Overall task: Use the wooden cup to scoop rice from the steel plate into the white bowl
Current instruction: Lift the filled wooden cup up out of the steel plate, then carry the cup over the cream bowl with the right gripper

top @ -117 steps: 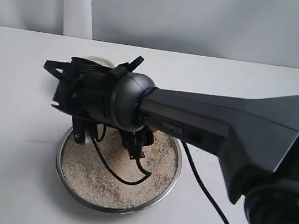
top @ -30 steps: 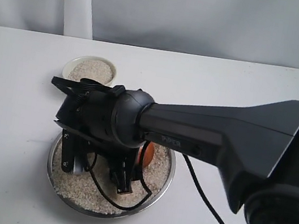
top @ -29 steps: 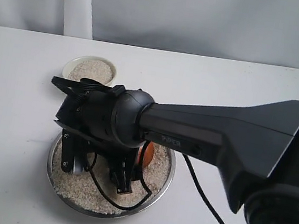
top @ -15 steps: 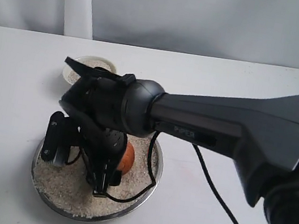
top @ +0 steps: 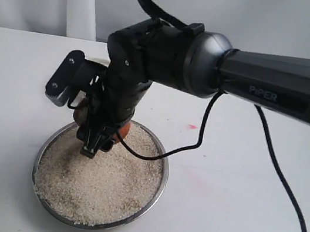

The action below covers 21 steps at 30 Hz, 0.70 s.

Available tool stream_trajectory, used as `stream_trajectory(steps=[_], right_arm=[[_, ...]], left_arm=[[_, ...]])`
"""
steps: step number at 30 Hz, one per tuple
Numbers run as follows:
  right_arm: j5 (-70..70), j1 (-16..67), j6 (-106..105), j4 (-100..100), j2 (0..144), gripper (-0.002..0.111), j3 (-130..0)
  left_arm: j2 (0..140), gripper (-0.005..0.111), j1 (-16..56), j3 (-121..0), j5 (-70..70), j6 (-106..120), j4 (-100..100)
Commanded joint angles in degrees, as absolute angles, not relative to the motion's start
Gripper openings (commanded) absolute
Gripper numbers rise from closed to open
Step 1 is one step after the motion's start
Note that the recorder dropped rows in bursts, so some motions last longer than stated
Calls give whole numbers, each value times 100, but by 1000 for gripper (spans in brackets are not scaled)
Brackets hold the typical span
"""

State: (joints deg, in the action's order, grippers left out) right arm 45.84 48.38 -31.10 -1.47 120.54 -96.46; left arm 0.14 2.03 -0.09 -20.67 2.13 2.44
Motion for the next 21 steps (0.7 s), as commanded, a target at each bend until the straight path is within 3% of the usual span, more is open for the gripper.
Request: stream_trajectory(steps=[1,21], right_arm=[[4109,4787,-3161,104,11701,0,-9646],[3348,4787,-2742,0,11579,0,-10309]], left_arm=[[0,0,238,0,-1986,210,240],[0,0,238,0,-1986,211,240]])
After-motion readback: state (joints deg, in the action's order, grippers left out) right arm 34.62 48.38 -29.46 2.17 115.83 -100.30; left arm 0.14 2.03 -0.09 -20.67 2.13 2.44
